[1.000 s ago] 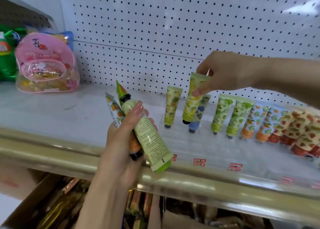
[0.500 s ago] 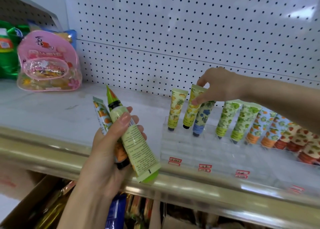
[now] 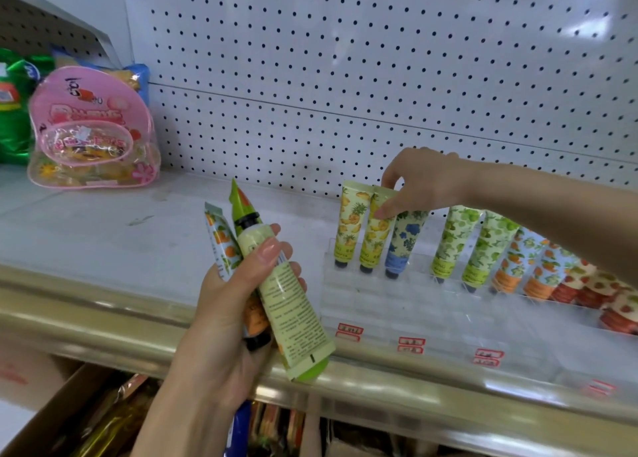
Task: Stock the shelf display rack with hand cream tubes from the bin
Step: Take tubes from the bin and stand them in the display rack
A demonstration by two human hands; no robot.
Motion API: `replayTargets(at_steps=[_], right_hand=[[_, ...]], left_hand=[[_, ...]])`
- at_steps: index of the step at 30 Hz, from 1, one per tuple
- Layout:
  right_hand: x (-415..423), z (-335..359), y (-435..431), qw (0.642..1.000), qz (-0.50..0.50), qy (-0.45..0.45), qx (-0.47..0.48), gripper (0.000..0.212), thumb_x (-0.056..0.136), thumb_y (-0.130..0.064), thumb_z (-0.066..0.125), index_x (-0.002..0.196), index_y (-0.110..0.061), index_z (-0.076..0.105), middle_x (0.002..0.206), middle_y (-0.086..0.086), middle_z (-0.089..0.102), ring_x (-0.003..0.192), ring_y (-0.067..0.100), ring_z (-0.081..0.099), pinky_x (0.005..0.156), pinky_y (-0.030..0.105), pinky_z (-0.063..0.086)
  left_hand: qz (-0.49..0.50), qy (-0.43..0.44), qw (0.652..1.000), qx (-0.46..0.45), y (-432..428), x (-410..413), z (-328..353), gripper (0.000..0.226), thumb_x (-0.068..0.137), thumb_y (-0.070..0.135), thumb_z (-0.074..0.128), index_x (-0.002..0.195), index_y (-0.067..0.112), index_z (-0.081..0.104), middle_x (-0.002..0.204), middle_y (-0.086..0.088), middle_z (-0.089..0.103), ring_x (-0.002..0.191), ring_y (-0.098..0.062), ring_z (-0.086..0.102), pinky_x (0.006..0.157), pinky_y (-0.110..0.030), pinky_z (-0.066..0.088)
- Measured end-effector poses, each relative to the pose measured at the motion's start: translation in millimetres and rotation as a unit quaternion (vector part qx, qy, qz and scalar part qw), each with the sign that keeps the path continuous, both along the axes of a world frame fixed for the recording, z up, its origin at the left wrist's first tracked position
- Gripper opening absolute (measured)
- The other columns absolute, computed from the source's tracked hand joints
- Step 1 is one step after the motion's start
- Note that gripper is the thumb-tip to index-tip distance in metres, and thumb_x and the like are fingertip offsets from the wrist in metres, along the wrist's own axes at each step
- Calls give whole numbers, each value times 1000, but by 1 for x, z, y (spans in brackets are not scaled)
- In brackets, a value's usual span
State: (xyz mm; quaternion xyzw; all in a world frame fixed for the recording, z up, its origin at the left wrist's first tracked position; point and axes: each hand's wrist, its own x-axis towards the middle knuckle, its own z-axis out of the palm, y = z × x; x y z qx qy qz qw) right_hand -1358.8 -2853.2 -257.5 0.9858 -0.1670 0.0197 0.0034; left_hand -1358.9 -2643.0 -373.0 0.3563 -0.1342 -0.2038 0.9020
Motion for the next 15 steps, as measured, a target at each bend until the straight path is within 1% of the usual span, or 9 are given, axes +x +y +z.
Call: replayTargets(at_steps=[4, 6, 8, 9, 10, 11, 12, 14, 15], right_hand=[[-1, 0, -1, 1000, 4, 10, -4, 61, 80, -42, 70, 121, 1, 59, 133, 16, 54, 118, 31, 52, 92, 41, 28], [-3, 1, -1, 1000, 13, 15, 3, 61, 79, -42, 71, 121, 1, 59, 133, 16, 54, 119, 31, 52, 94, 40, 31], [-8, 6, 0, 999, 27, 8, 28, 53, 80, -39, 70, 118, -2, 62, 133, 14, 54, 122, 30, 51, 99, 39, 36], [-13, 11, 2, 999, 34, -6, 37, 47, 82, -37, 70, 117, -7, 64, 134, 9, 54, 123, 27, 49, 99, 36, 37], [-19, 16, 3, 998, 44, -30, 43, 40, 82, -35, 69, 116, -13, 65, 133, 2, 53, 123, 22, 48, 96, 31, 38], [-26, 20, 6, 995, 58, -64, 52, 34, 82, -33, 69, 113, -18, 66, 128, -3, 55, 119, 17, 49, 88, 27, 38], [-34, 24, 10, 989, 70, -101, 80, 26, 81, -31, 70, 106, -22, 68, 117, -7, 60, 111, 13, 54, 79, 24, 40], [-53, 24, 27, 966, 95, -155, 185, 11, 79, -30, 73, 89, -26, 72, 88, -13, 68, 88, 6, 63, 65, 17, 44], [-62, 19, 38, 955, 108, -156, 230, 8, 77, -32, 73, 83, -26, 72, 77, -14, 68, 74, 3, 63, 58, 14, 44]], left_hand=[[2, -4, 1000, 5, -2, 0, -1, 70, 10, 46, 93, 75, 26, 77, 75, 2, 70, 62, -10, 67, 55, -24, 55], [3, -3, 1000, 5, -3, 1, -2, 70, 11, 46, 93, 76, 25, 77, 75, 2, 71, 62, -10, 67, 56, -24, 56], [0, -6, 1000, 1, -4, 0, -1, 68, 12, 45, 93, 75, 25, 77, 74, 1, 70, 61, -10, 66, 57, -25, 56], [-1, -7, 1000, 0, -5, -1, -1, 66, 13, 44, 94, 75, 25, 77, 72, 1, 69, 60, -10, 66, 58, -25, 57], [-1, -7, 1000, -2, -5, -2, 0, 64, 15, 42, 94, 74, 25, 77, 71, 1, 68, 60, -10, 66, 58, -25, 57], [-1, -5, 1000, -4, -6, -4, 1, 61, 17, 37, 94, 74, 25, 77, 70, 1, 68, 59, -10, 65, 59, -25, 57], [0, -2, 1000, -7, -6, -5, 2, 53, 23, 30, 93, 73, 25, 77, 69, 1, 67, 58, -10, 65, 59, -24, 57], [1, 7, 1000, -16, -7, -8, 3, 33, 40, 24, 84, 72, 25, 77, 67, 0, 66, 57, -10, 64, 59, -24, 55], [3, 13, 1000, -18, -8, -10, 4, 28, 45, 21, 81, 73, 24, 76, 68, 0, 65, 57, -10, 63, 59, -24, 55]])
